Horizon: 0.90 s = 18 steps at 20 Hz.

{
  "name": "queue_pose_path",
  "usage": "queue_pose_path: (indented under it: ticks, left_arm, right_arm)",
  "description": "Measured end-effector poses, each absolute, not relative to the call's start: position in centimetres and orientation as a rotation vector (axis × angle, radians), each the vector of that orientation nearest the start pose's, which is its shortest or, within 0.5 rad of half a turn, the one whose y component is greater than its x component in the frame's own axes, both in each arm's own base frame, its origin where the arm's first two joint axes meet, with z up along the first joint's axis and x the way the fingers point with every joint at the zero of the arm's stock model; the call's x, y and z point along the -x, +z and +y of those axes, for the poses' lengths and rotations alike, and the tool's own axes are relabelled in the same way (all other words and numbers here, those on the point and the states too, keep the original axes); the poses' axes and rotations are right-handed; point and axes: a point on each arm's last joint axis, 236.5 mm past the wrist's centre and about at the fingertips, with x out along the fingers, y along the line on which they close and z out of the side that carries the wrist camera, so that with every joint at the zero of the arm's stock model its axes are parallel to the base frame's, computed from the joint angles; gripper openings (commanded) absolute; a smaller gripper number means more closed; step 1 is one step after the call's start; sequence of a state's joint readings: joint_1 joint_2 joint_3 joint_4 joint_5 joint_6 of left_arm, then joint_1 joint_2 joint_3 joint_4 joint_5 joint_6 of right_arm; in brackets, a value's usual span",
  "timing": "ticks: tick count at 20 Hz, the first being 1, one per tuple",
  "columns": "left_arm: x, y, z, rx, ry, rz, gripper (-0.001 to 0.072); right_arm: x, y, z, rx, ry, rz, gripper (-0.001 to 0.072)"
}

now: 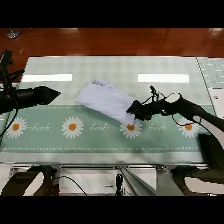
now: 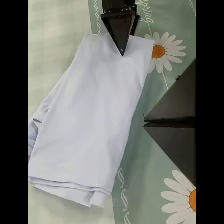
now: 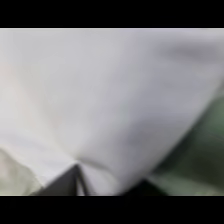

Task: Fold the shirts.

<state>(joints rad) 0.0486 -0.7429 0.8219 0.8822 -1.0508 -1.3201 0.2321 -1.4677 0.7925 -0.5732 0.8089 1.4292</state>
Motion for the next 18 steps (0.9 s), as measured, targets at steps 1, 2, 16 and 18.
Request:
queue_pose_path:
  ticks: [1,2,16,18]
  left_arm:
    - [-31.0,11.8,-11.5,0.395,-0.446,0.857,0.0023]
    - [-31.0,11.8,-11.5,0.395,-0.446,0.857,0.0023]
    - [-30.9,11.8,-11.6,0.396,-0.447,0.857,0.0023]
    - [-30.9,11.8,-11.6,0.396,-0.447,0.858,0.0023]
  right_arm:
    - [-33.9,-9.1,22.9,-0.806,0.362,1.413,0.0021]
    - [-35.0,-8.2,23.4,-0.799,0.394,1.385,0.0020]
    - [-44.7,18.8,17.6,-0.390,0.530,0.968,0.0020]
    - [-44.1,21.4,14.0,-0.387,0.458,0.936,0.0020]
